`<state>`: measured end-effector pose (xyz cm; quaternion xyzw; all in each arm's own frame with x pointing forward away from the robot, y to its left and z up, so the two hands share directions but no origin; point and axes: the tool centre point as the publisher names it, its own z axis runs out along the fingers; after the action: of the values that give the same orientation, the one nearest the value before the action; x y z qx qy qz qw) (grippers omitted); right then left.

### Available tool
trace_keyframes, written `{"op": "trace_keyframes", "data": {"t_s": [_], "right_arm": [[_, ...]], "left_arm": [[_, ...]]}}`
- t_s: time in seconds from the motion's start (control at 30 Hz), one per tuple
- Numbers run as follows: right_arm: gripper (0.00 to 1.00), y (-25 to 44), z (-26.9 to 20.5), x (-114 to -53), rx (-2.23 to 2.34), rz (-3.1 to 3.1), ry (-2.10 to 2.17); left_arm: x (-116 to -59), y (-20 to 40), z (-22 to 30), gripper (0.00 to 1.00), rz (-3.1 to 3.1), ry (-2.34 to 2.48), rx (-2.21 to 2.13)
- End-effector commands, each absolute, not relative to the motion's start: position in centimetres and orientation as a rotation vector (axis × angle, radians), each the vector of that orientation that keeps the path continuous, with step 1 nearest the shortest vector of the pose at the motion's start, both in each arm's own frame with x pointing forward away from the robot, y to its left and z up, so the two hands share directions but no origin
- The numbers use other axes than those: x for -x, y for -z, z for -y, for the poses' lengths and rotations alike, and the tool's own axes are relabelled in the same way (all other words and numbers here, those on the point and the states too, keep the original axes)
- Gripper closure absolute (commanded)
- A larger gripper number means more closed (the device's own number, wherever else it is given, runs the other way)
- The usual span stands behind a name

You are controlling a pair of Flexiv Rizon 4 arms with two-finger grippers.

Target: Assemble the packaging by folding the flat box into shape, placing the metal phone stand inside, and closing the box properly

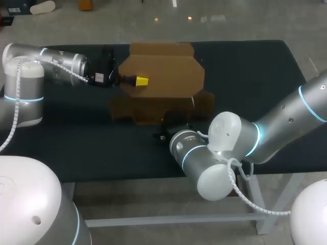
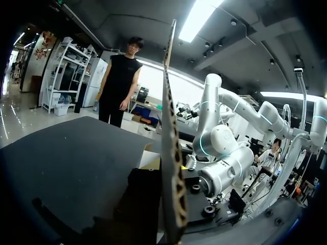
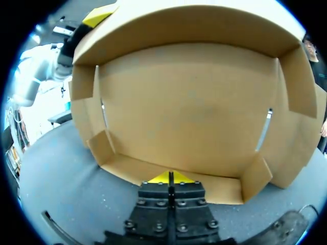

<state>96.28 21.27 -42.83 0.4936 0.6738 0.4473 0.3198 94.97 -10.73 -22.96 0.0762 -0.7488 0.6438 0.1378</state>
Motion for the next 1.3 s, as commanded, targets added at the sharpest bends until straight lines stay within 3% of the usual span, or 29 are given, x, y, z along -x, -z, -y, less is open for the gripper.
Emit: {"op": "trace_keyframes", "data": {"t_s": [0.03, 0.83, 1.3], "right_arm": [[1.00, 43.6, -21.6, -96.2, -1.297, -1.766, -1.174], [1.00, 43.6, -21.6, -96.2, -1.297, -1.766, -1.174], [1.00, 41.3, -20.9, -93.0, -1.230, -1.724, -1.216]], "left_arm": [[-94.9, 23.1, 10.9, 1.00, 2.168, -1.865, -0.219], [-94.8, 22.7, 10.7, 1.00, 2.180, -1.873, -0.224], [-94.8, 22.7, 10.7, 1.00, 2.180, -1.873, -0.224]]}}
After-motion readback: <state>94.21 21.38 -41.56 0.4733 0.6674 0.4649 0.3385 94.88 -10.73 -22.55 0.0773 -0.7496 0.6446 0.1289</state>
